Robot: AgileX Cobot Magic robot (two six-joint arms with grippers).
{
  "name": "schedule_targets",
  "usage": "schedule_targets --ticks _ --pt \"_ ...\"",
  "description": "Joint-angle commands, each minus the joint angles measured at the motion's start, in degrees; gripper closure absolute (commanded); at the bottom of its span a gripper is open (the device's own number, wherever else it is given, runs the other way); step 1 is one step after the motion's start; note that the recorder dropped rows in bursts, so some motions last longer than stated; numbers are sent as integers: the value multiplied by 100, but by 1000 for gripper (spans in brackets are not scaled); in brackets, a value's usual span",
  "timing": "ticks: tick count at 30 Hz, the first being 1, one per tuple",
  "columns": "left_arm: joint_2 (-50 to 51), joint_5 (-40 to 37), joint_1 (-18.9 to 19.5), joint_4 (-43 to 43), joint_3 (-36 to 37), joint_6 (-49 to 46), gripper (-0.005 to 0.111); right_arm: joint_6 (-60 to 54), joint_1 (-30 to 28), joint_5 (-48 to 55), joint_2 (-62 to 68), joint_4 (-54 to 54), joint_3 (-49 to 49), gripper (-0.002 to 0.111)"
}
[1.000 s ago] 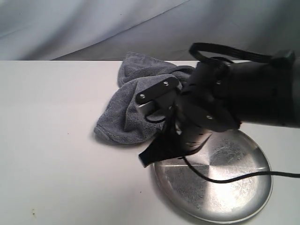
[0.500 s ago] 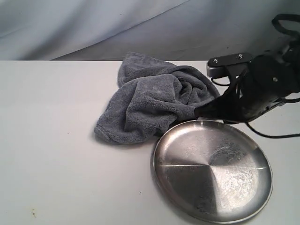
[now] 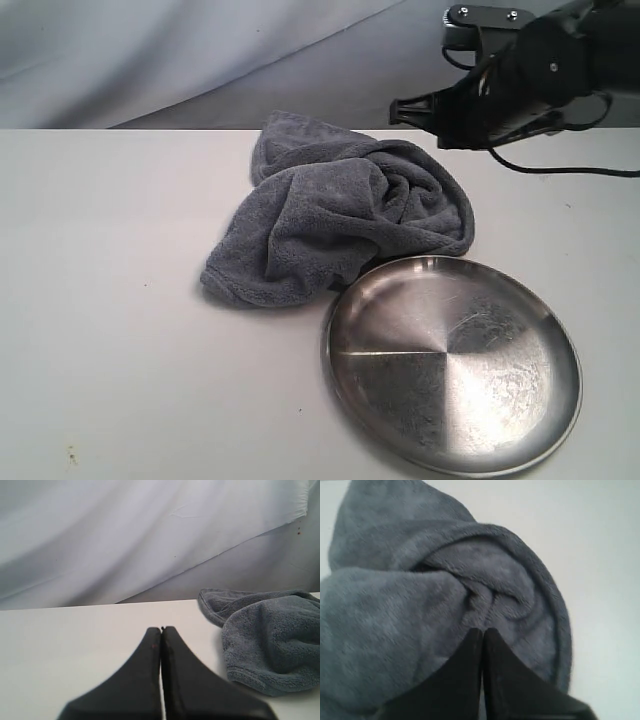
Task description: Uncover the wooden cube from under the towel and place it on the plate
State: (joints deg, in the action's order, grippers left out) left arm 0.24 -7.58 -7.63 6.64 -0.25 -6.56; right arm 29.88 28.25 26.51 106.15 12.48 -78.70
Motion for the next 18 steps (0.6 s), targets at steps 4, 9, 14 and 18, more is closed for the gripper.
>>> schedule_targets --ticks 4,9,14,18 --pt "-24 2 -28 10 25 14 107 -142 264 -983 658 -872 -680 108" --pt "-24 2 -28 10 25 14 107 -450 684 -729 1018 -915 -1274 108" --pt "-24 2 -28 10 25 14 107 -1116 1137 -362 1279 -1335 -1713 108" --pt "-24 2 -28 10 25 14 107 -1905 1414 142 1343 -1864 -1857 108"
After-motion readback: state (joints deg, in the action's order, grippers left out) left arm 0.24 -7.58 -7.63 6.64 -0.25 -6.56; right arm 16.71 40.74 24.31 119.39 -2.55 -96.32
